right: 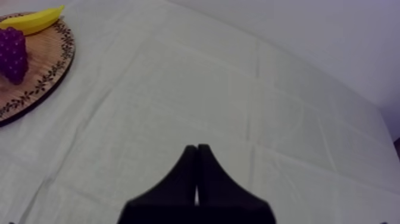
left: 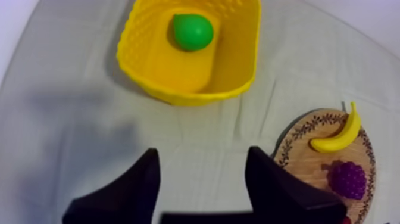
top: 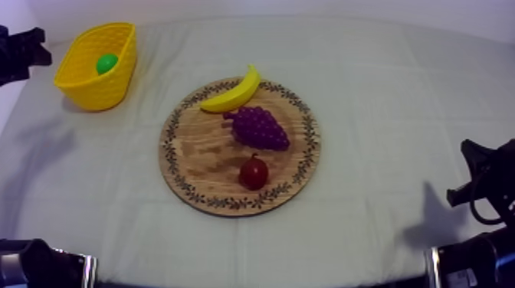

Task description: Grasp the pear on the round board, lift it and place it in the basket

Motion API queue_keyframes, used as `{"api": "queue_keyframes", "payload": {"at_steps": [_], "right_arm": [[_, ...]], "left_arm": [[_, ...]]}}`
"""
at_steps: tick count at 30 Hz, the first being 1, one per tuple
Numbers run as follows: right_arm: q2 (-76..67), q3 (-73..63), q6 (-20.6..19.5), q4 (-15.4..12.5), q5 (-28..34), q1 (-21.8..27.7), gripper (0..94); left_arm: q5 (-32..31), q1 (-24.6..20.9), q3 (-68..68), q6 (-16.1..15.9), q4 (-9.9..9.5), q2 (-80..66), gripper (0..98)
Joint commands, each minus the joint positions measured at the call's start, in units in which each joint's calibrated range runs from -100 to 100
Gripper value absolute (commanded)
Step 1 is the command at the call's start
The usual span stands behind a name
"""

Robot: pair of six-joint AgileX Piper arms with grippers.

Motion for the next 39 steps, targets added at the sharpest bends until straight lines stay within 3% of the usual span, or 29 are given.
{"api": "queue_keyframes", "payload": {"at_steps": [1,13,20,34,39], "right_arm": [[0.0,0.0,0.0,0.0,0.0,0.0,0.2],[0.0,0.0,0.0,0.0,0.0,0.0,0.2],[0.0,0.0,0.0,0.0,0.0,0.0,0.2],[0.0,0.0,0.0,0.0,0.0,0.0,0.2],[0.0,0.0,0.0,0.0,0.0,0.0,0.2]], "left_arm": [[-2.7,-0.1,5.3,0.0,0.17,-3.1,48.3],[-16.2,1.5,23.6,-1.7,0.79,-21.3,27.2],[-26.4,2.1,36.5,-2.9,2.06,-35.3,3.8],[-36.2,3.7,53.7,-5.7,2.7,-60.1,0.1],[-38.7,4.2,60.0,-5.4,0.89,-66.4,0.0]]}}
